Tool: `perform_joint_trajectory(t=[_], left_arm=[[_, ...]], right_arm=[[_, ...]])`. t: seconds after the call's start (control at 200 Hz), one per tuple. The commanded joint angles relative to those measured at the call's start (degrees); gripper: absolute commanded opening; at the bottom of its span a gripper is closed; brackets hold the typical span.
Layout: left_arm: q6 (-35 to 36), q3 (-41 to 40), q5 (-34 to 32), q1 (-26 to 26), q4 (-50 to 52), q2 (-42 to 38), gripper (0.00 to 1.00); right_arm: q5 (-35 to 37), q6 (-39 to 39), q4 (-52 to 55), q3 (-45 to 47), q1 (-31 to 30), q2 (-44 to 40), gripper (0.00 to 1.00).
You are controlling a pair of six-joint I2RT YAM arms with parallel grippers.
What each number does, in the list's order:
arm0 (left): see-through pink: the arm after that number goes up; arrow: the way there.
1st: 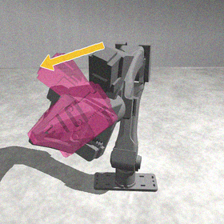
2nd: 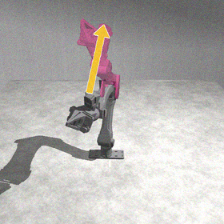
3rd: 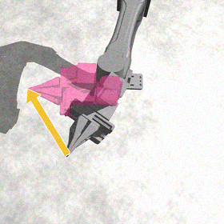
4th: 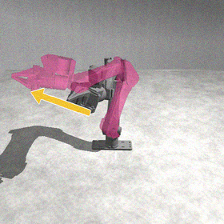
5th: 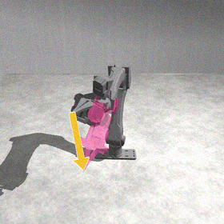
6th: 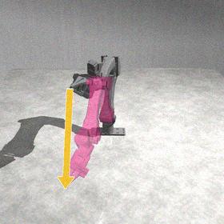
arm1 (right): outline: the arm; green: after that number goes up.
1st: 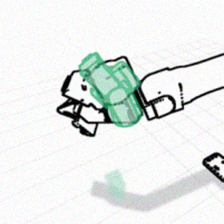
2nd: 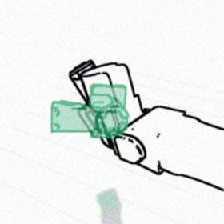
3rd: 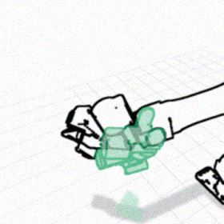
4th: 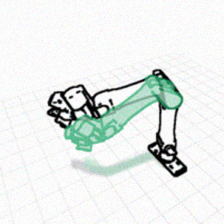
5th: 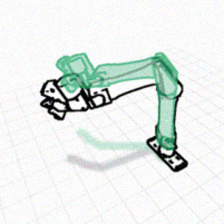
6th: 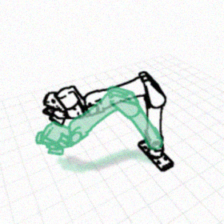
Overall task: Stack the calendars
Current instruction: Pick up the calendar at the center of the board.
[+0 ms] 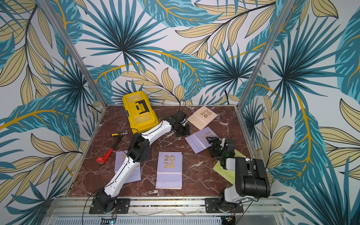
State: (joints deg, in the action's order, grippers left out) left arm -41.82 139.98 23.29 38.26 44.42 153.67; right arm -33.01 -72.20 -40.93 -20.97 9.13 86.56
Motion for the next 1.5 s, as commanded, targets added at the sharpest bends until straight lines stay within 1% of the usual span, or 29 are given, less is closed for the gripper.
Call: perform_joint_trajectory(t=[0.0, 0.215, 0.386, 0.556, 0.776, 1.042, 1.162, 1.267, 1.497], left_arm=[[-0.02, -0.65, 4.03, 2.17, 1.54, 1.41, 0.0], [0.31, -1.5, 3.7, 2.17, 1.5, 0.72, 0.0], [0.27, -2.08, 3.72, 2.17, 1.54, 0.41, 0.0], [0.33, -2.08, 3.7, 2.17, 1.54, 0.33, 0.0], [0.77, -2.95, 3.46, 2.19, 1.54, -0.36, 0.0], [0.86, -3.46, 3.37, 2.12, 1.54, -0.89, 0.0], [1.1, -3.92, 3.33, 2.0, 1.5, -1.2, 0.0], [1.29, -4.45, 3.1, 1.74, 1.54, -1.78, 0.0], [1.97, -4.3, 3.16, 1.13, 1.54, -3.58, 0.0]], right_arm=[[-4.35, -3.05, -11.63, 0.73, -0.71, 0.59, 0.8], [-3.98, -2.66, -12.24, 1.52, -0.69, 0.97, 0.76], [-3.36, -4.06, -18.22, 3.11, -0.73, 1.14, 0.72], [-3.99, -6.0, -23.12, 2.98, -0.78, 4.38, 0.71], [-3.91, -6.68, -26.4, 2.62, -1.13, 9.42, 0.6], [-3.56, -6.56, -26.81, 1.47, -1.39, 10.34, 0.52], [-2.94, -4.38, -21.68, 0.77, -1.39, 9.26, 0.46], [-1.69, -0.74, -12.12, -0.05, -1.39, 6.22, 0.37], [1.54, 9.38, 10.58, -3.16, -1.44, -4.39, 0.23]])
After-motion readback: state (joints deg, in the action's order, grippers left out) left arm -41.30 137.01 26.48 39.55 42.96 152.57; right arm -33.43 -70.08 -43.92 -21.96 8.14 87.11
